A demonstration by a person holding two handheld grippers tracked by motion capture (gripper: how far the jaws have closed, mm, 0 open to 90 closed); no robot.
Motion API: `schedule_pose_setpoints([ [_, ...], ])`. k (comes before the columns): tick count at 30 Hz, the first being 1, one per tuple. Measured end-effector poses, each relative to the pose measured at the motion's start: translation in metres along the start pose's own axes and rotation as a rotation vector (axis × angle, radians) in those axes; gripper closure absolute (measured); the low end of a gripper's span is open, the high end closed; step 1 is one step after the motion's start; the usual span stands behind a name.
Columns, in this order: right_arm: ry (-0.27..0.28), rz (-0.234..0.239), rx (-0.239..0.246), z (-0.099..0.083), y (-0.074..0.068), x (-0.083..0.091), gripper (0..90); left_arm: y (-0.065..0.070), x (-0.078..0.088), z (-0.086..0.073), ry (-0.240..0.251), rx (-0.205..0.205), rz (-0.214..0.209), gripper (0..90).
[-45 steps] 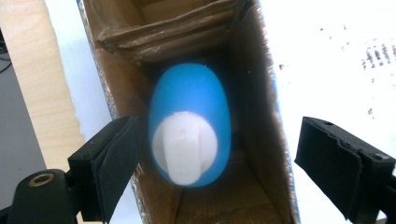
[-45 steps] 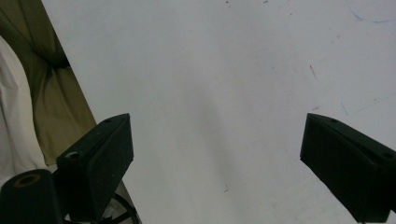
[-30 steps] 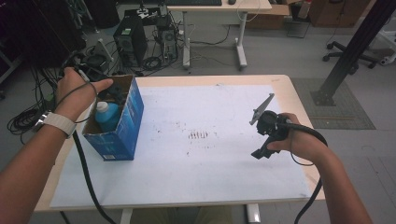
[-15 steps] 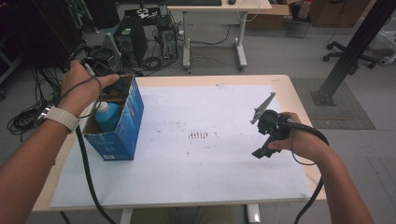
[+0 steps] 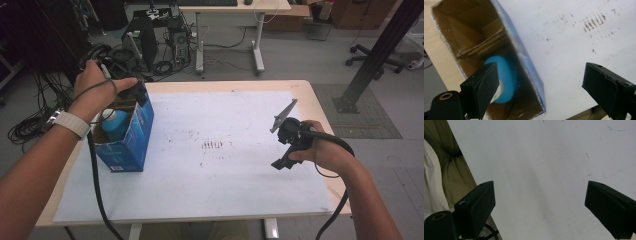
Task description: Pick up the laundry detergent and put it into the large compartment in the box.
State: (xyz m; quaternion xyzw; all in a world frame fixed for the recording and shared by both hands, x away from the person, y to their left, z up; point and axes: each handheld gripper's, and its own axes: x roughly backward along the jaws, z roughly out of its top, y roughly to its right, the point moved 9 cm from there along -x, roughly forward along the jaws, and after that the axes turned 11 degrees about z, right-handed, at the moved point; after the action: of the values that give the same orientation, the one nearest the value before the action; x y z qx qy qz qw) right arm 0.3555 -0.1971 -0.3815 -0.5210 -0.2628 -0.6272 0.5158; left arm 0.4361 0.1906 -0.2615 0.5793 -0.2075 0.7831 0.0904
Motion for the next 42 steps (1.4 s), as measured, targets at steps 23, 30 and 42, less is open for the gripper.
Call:
schedule_pose_setpoints([
  [23,0.009,-0.003,-0.007,-0.001,0.0,0.001,9.7,0.042,0.006,0.01,0.046,-0.149,-0.045,10.7],
  [30,0.007,-0.002,-0.003,0.0,0.001,0.001,9.7,0.055,0.006,0.012,0.058,-0.204,-0.069,10.8],
  [42,0.006,-0.001,-0.003,0.002,0.001,0.0,9.7,0.072,0.007,0.011,0.082,-0.281,-0.11,11.1],
])
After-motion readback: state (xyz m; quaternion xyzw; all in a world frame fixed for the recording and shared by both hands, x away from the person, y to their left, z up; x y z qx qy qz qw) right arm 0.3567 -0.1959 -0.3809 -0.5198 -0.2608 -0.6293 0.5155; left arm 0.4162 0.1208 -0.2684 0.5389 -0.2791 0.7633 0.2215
